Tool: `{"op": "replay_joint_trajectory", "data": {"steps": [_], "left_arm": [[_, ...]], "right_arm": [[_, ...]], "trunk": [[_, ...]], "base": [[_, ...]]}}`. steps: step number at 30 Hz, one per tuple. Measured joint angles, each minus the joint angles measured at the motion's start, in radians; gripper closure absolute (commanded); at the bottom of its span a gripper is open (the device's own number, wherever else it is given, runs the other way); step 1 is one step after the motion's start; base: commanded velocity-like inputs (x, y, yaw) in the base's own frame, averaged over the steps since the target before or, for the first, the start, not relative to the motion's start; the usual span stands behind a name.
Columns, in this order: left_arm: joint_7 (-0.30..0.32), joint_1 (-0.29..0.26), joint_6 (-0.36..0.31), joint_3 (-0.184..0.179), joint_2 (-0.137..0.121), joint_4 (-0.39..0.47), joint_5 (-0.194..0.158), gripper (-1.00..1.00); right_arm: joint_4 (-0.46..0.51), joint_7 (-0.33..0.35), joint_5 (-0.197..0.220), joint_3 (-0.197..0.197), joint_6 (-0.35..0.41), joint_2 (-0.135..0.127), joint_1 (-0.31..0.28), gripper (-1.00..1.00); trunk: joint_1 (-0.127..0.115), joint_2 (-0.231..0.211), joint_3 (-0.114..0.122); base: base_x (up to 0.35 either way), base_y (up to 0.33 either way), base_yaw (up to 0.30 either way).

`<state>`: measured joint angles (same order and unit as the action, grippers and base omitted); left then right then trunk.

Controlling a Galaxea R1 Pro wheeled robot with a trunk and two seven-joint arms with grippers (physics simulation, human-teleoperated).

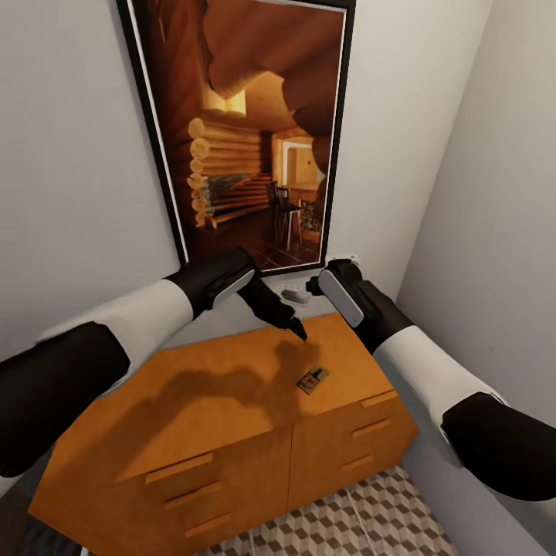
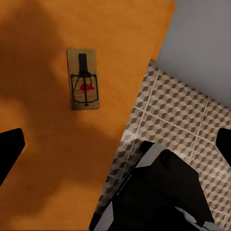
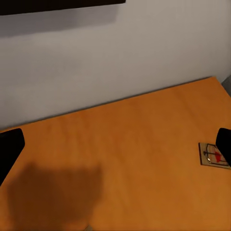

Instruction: Take the four mousetraps from the cabinet in the bathroom and place them on the bathroom floor. Make sure all four end up on the same floor surface, and ensure that at least two of them are either under or directly next to the same bathroom sink.

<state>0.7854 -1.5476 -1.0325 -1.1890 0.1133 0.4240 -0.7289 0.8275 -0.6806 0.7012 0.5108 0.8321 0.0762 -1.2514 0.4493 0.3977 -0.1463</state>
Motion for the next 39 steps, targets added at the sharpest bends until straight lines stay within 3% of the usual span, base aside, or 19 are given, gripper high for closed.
{"op": "replay_joint_trajectory", "data": {"steps": [14, 20, 29, 32, 35, 37, 39], "left_arm": [[-0.004, -0.086, -0.001, -0.002, 0.029, -0.124, 0.000, -1.00], [-0.010, -0.109, -0.001, -0.004, 0.033, -0.151, 0.000, -1.00], [-0.012, -0.150, -0.002, -0.005, 0.033, -0.162, 0.000, -1.00], [-0.012, -0.151, -0.002, -0.007, 0.034, -0.162, 0.000, -1.00], [-0.012, -0.149, -0.002, -0.010, 0.034, -0.162, 0.001, -1.00], [-0.012, -0.146, -0.001, -0.025, 0.032, -0.162, 0.000, -1.00], [-0.012, -0.145, -0.001, -0.037, 0.032, -0.162, 0.000, -1.00]], "right_arm": [[0.024, 0.002, -0.002, 0.002, 0.001, 0.000, 0.030, -1.00], [0.105, 0.003, 0.002, 0.003, 0.014, 0.001, 0.033, -1.00], [0.261, 0.003, 0.001, -0.007, 0.123, -0.010, 0.032, -1.00], [0.326, 0.003, 0.003, -0.020, 0.138, -0.026, 0.032, -1.00], [0.415, 0.004, 0.005, -0.059, 0.157, -0.058, 0.032, -1.00], [0.527, 0.007, 0.009, -0.138, 0.174, -0.112, 0.039, -1.00], [0.560, 0.014, 0.040, -0.175, 0.174, -0.141, 0.053, -1.00]], "trunk": [[0.000, 0.000, 0.000], [0.000, 0.000, 0.000], [0.000, 0.000, 0.000], [0.000, 0.000, 0.000], [0.000, 0.000, 0.000], [0.000, 0.000, 0.000], [0.000, 0.000, 0.000]], "base": [[0.000, 0.000, 0.000], [0.000, 0.000, 0.000], [0.000, 0.000, 0.000], [0.000, 0.000, 0.000], [0.000, 0.000, 0.000], [0.000, 0.000, 0.000], [0.000, 0.000, 0.000]]}}
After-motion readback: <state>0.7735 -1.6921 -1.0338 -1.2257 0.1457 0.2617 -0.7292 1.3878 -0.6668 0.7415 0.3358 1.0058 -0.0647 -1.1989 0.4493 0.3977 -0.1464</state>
